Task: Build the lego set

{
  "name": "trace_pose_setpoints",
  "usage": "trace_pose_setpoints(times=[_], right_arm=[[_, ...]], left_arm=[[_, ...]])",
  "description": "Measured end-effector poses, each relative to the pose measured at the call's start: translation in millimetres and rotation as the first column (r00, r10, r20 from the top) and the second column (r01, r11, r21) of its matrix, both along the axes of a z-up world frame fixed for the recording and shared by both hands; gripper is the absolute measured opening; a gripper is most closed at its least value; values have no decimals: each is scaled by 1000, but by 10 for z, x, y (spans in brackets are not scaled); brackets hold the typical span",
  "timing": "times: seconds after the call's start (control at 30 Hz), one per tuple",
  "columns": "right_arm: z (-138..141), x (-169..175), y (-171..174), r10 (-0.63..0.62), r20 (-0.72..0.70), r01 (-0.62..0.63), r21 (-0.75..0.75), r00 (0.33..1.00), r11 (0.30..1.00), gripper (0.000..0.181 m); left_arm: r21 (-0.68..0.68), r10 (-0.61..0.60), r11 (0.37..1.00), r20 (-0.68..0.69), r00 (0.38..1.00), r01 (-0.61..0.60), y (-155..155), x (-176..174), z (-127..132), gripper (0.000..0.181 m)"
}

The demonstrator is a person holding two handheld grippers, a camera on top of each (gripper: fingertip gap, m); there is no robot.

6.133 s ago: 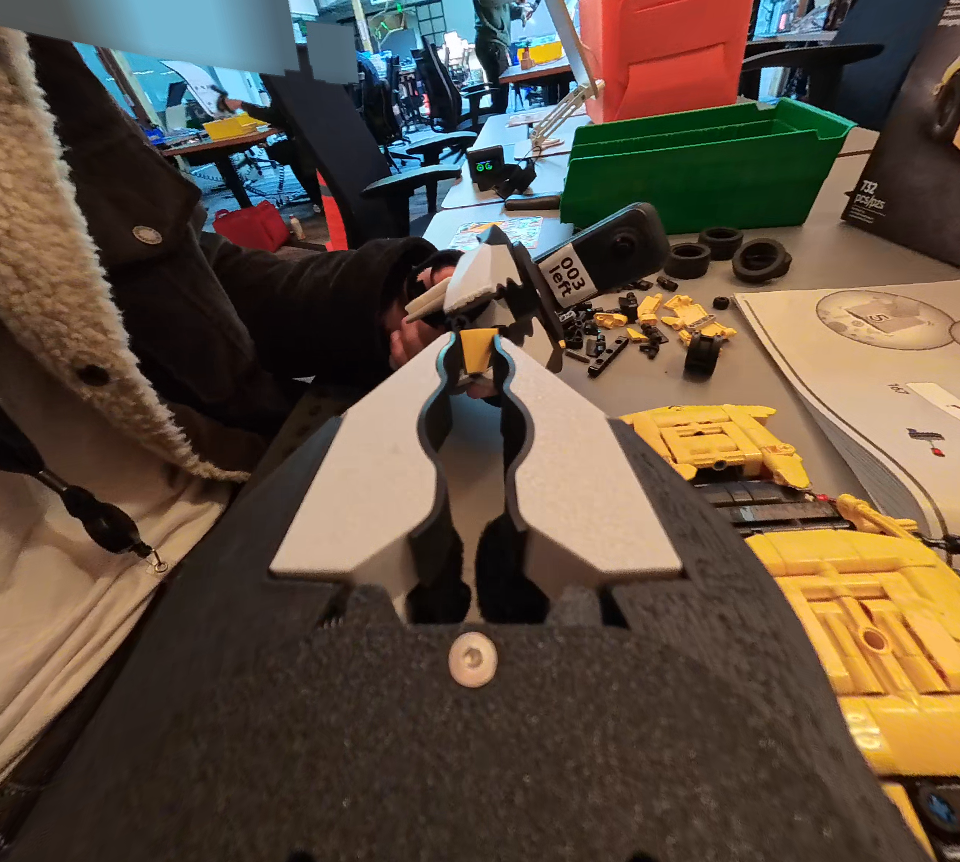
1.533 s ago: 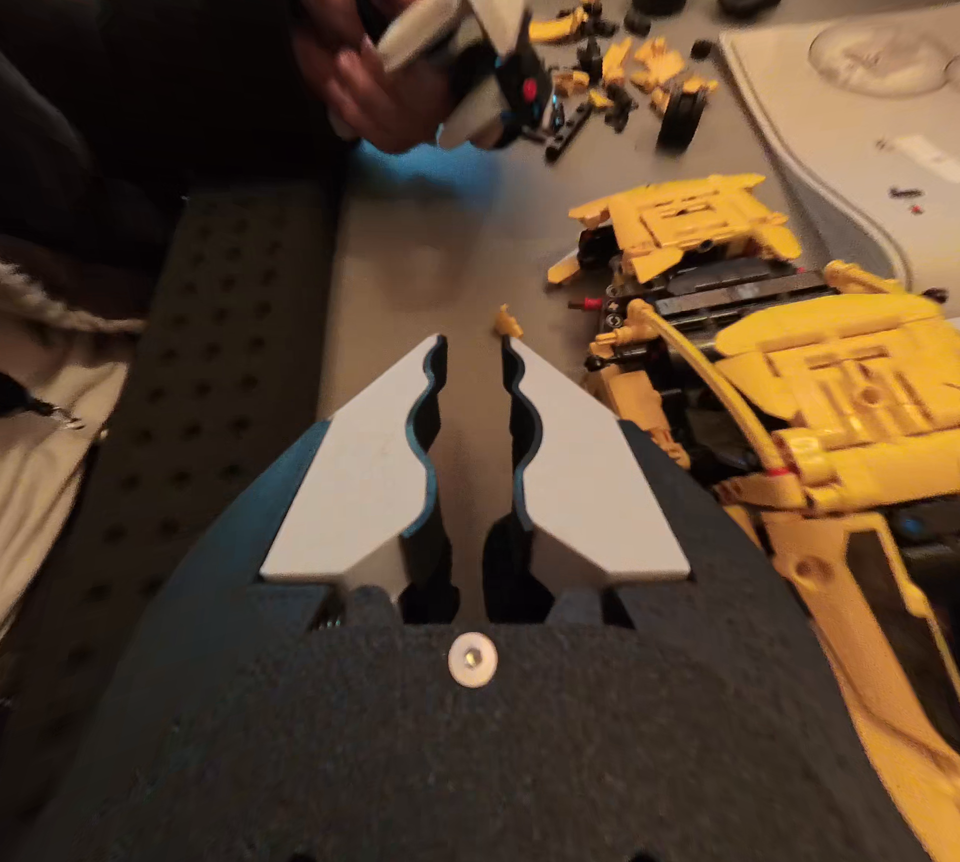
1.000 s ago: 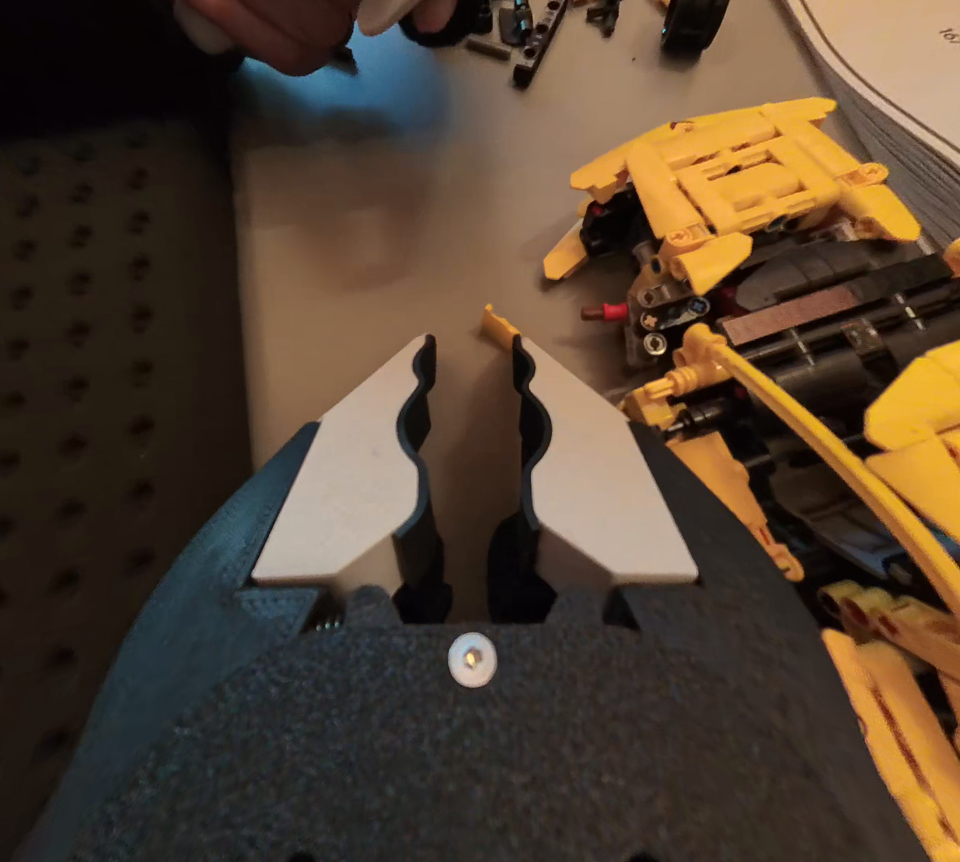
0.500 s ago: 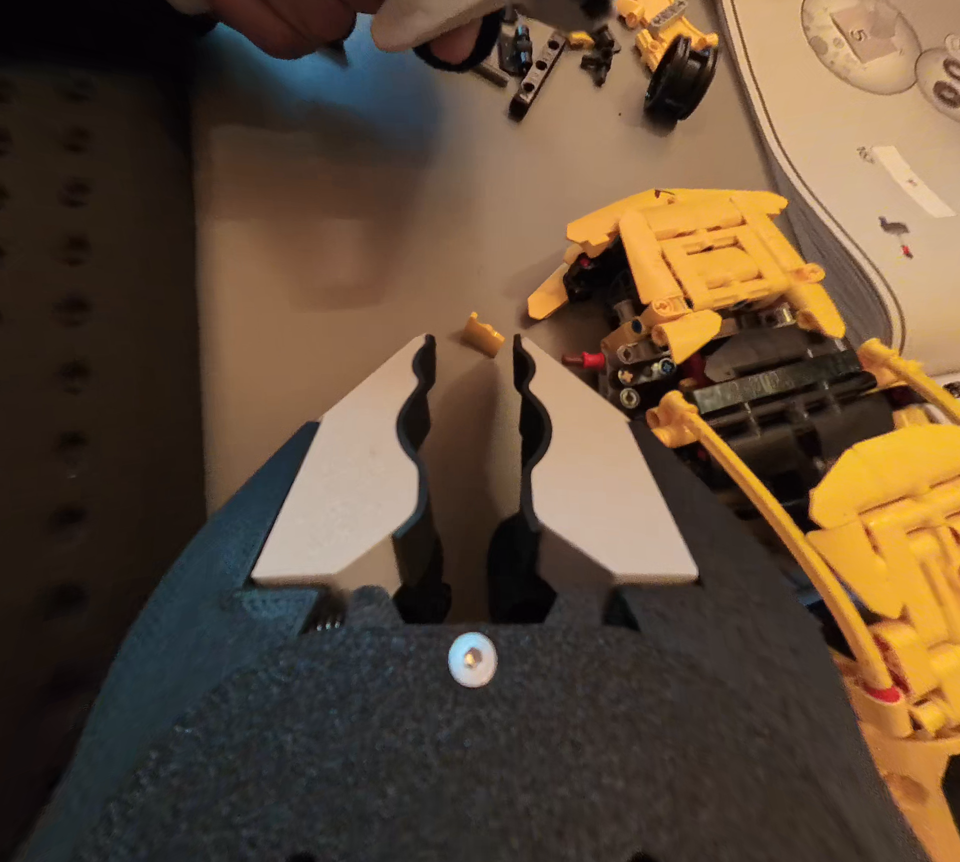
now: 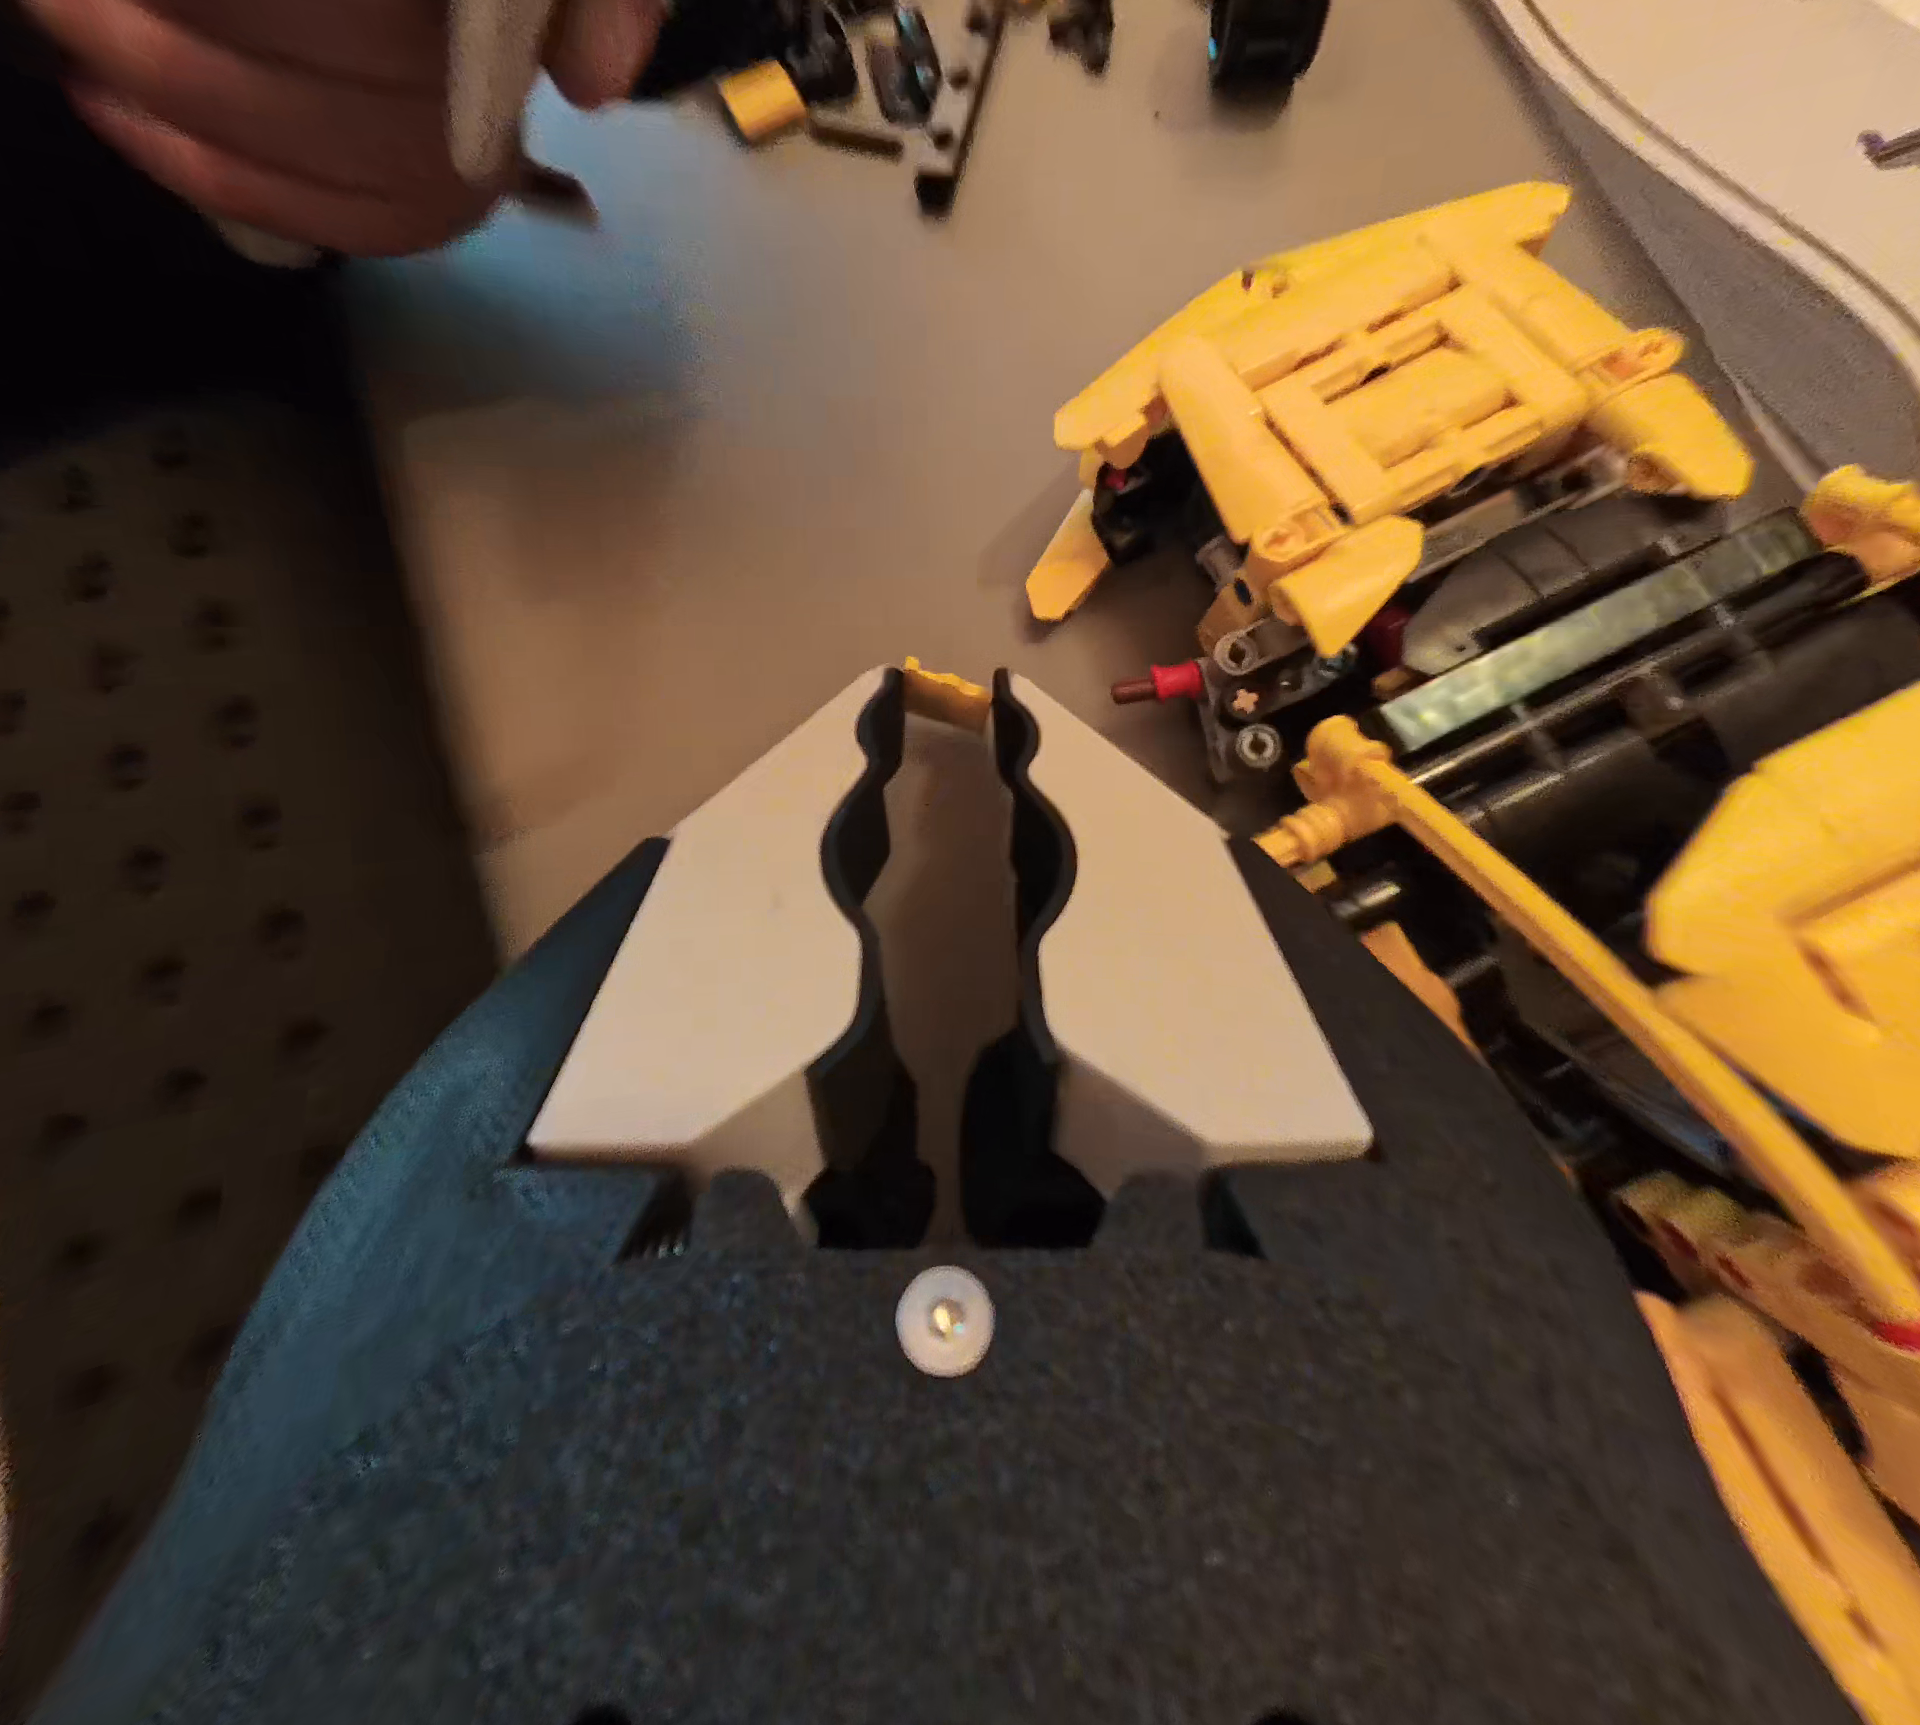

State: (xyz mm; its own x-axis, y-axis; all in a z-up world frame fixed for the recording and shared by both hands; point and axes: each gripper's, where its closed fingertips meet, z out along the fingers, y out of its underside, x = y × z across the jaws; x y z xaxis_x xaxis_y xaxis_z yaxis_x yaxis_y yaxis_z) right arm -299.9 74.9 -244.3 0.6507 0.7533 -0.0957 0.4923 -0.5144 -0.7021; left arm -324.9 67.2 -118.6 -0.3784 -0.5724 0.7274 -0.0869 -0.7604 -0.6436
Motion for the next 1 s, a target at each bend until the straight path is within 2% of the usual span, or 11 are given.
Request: trace_pose_setpoints(times=[0.1, 0.17, 0.2, 0.27, 0.33, 0.47, 0.53, 0.77, 1.0], right_arm=[[524, 87, -27, 46, -188, -58, -60, 981, 996, 15], [991, 63, -167, 173, -333, -202, -54, 927, 978, 15], [1113, 70, -242, 244, -327, -269, -33, 913, 963, 15], [1098, 148, -310, 356, -162, -361, -5, 920, 933, 15], [1054, 169, -389, 442, -52, -444, -32, 895, 895, 16], [1024, 111, -428, 527, 19, -518, -158, 849, 840, 16], [1016, 82, -385, 549, 77, -533, -160, 832, 831, 16], [1067, -11, -356, 583, 123, -563, -163, 803, 810, 16], [1164, -76, -384, 608, 80, -591, -160, 790, 790, 16]], left_arm=[[252, 25, 967, 4, 1000, -25, -199, 67, 55, 22], [395, 51, 918, -1, 999, -46, -318, 149, 43, 23], [432, 64, 901, -27, 998, -47, -341, 200, -10, 23], [477, 83, 878, -77, 994, -37, -362, 274, -107, 23], [479, 81, 877, -92, 992, -27, -376, 299, -133, 23], [450, 62, 893, -89, 994, -15, -390, 304, -119, 23], [444, 63, 896, -88, 994, -18, -385, 302, -115, 23], [415, 52, 910, -77, 996, -15, -373, 270, -85, 22], [380, 14, 925, -39, 999, 2, -409, 237, -7, 22]])
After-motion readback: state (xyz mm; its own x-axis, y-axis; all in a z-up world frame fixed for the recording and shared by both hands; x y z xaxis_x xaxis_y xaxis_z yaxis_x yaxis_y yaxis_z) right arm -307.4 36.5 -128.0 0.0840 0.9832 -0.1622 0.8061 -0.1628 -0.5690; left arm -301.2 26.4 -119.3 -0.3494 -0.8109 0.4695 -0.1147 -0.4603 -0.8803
